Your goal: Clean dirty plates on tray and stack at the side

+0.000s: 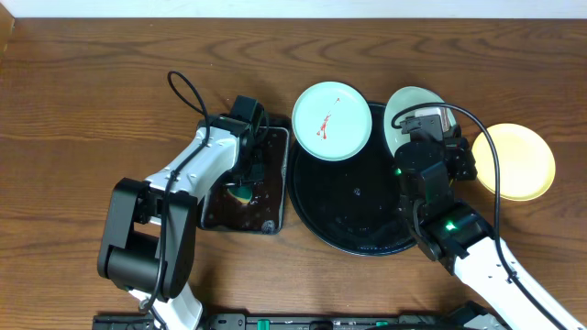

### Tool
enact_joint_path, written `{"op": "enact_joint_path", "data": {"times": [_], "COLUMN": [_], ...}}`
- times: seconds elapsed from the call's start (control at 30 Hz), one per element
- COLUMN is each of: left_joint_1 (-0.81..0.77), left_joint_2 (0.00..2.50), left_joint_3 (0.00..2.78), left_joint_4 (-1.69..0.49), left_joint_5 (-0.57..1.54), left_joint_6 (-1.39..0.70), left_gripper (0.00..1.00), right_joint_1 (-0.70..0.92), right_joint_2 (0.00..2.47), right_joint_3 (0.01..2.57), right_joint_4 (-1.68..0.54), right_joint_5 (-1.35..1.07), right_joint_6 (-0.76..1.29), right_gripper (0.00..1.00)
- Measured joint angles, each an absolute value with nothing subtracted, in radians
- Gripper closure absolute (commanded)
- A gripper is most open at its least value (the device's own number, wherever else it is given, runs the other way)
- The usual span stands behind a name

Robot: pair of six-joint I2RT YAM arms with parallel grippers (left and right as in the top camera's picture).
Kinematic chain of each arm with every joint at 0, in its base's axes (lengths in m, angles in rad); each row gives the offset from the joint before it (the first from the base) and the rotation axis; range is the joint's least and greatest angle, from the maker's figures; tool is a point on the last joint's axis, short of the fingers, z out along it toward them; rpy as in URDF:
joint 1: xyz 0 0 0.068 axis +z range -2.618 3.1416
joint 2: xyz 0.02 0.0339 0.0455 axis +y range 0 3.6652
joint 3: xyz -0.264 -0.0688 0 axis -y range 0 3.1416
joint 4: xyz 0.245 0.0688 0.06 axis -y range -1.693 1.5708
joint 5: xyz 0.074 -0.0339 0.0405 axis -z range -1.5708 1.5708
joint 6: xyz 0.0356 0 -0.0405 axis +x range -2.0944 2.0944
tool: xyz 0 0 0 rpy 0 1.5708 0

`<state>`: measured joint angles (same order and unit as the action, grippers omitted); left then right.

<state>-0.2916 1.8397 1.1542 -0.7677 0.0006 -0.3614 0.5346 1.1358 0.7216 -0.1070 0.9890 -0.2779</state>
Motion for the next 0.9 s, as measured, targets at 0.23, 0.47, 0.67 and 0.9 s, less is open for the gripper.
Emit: {"op": "enact_joint_path", "data": {"times": [0.23, 0.47, 0.67, 0.9], "left_joint_1": [-0.292, -0.292, -0.292, -0.292], "left_joint_2": [1.839, 1.796, 1.787, 1.787], "left_joint_3": [1.154, 1.157, 1.160, 1.132], "left_joint_4": [-0.771, -0.808, -0.832, -0.791], "left_joint_5": [0.000, 0.000, 0.000, 0.000], "left_joint_6": [-0.352, -0.350, -0.350, -0.350], "left_gripper": [0.23, 0.18, 0.18, 0.19], "right_joint_1": [0.535, 0.535, 0.535, 0.535], "right_joint_2": [1.136, 1.136, 1.136, 1.136], "right_joint_3": [0.722, 0.722, 0.722, 0.722], "right_joint_4": [-0.107, -0.107, -0.107, -0.108], "right_joint_5": [0.993, 0.993, 0.993, 0.994], "right_joint_6": [-0.278, -0.278, -0.278, -0.278], "right_gripper": [0.99, 0.99, 0.99, 0.99]}}
